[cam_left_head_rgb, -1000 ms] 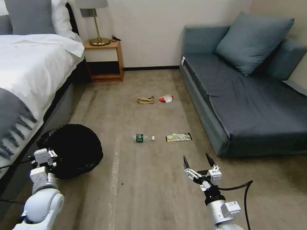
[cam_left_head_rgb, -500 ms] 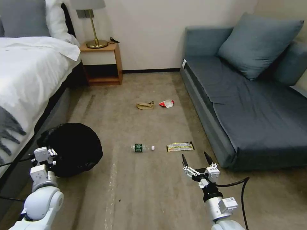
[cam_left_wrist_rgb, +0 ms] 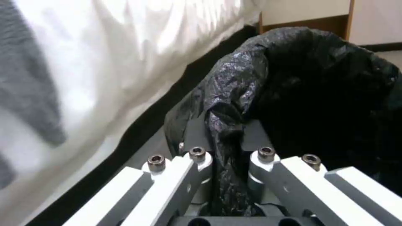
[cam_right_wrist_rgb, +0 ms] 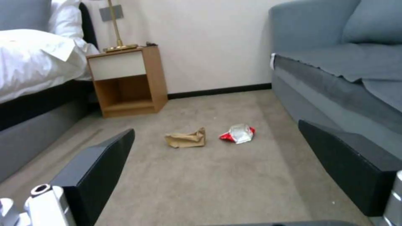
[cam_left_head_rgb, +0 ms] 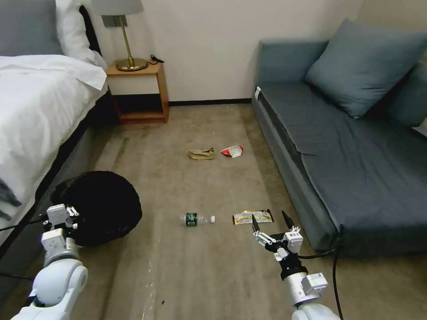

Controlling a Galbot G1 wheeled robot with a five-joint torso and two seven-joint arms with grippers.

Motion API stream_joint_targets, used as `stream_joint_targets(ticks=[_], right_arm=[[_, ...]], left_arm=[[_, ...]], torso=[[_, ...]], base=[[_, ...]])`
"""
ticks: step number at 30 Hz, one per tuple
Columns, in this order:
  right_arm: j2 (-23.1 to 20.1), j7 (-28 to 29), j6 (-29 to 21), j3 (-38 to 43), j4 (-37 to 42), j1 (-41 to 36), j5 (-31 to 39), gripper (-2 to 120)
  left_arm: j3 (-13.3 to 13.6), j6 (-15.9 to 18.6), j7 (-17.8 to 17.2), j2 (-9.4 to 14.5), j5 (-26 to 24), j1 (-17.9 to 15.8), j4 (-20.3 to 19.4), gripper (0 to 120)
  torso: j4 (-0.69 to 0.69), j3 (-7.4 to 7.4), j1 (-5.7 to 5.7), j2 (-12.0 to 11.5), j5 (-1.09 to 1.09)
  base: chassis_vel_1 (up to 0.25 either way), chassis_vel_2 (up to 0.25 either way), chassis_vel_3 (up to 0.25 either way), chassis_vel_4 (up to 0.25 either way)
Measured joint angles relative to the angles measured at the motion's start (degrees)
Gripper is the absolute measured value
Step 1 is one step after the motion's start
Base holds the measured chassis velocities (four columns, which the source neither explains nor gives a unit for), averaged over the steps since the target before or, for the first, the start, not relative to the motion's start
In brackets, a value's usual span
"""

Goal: Pick up the trash bin, then pick up the garbage on the floor and place it into the trash bin.

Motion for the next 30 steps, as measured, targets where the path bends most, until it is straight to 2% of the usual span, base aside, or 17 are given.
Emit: stream_joint_targets(ticks=[12, 19, 22, 26, 27, 30], right_arm=[[0.0, 0.04, 0.54, -0.76, -0.22, -0.82, -0.94, 100], [-0.37, 0.13, 0.39, -1.02, -0.23, -0.5, -1.07, 100], [-2.37, -0.06, -0.4, -0.94, -0.32, 0.63, -0.27, 100], [-8.22, -0.53, -1.63, -0.63, -1.87, 3.98, 2.47, 100], [-8.22, -0.53, -1.63, -0.63, -1.87, 3.98, 2.47, 100], [-16.09, -1.56, -3.66, -1.06, -3.95, 8.51, 7.37, 100]], left_arm=[[-0.37, -0.77, -0.03, -0.12, -0.16, 0.58, -0.06, 7], [-0.94, -1.52, -0.06, 0.62, -0.65, 1.01, 0.18, 7], [-1.18, -2.25, 0.24, 1.43, -1.42, 1.06, 0.73, 7], [-1.65, -3.43, 1.36, 3.07, -3.76, 1.1, 1.37, 7], [-1.65, -3.43, 1.36, 3.07, -3.76, 1.1, 1.37, 7], [-2.1, -3.8, 2.09, 3.68, -5.34, 1.31, 1.68, 7]], torso=[[-0.01, 0.01, 0.0, 0.0, -0.01], [0.0, 0.0, 0.0, 0.0, 0.0], [0.01, 0.0, -0.01, 0.0, -0.01], [0.0, 0.0, 0.0, 0.0, 0.0], [0.0, 0.0, 0.0, 0.0, 0.0], [0.0, 0.0, 0.0, 0.0, 0.01]], base=[[-0.111, 0.114, 0.119, -0.11], [-0.019, 0.011, 0.015, -0.019], [0.0, 0.0, 0.0, 0.0], [0.0, 0.0, 0.0, 0.0], [0.0, 0.0, 0.0, 0.0], [0.0, 0.0, 0.0, 0.0]])
